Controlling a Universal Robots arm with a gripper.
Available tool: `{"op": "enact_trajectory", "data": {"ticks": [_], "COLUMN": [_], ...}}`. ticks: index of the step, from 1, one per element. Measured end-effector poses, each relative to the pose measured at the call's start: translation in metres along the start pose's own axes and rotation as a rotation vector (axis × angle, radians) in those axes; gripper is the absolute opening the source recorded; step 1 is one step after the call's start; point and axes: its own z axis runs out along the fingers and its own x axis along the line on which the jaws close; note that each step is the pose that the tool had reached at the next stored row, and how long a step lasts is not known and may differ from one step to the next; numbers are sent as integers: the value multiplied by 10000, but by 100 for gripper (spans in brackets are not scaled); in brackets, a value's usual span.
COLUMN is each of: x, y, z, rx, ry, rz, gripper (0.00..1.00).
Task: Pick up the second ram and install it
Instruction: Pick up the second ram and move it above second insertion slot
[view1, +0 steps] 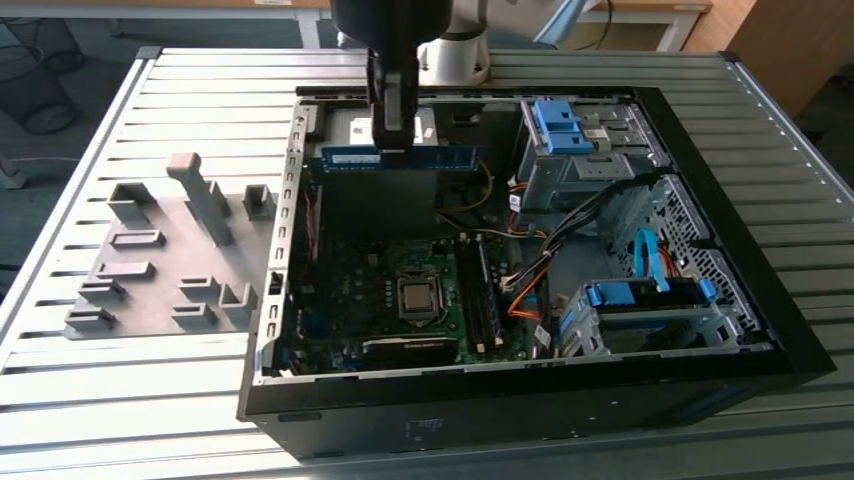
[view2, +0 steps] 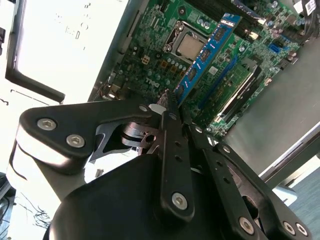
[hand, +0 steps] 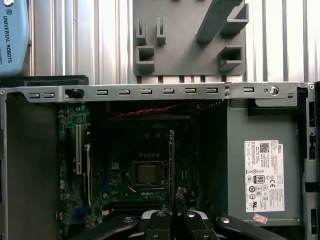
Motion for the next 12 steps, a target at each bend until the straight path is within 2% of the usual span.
{"op": "enact_trajectory", "data": {"ticks": [12], "x": [-6], "y": [-161], "z": [-2], "rx": [0], "ry": [1], "rz": [0], "gripper": [14]}}
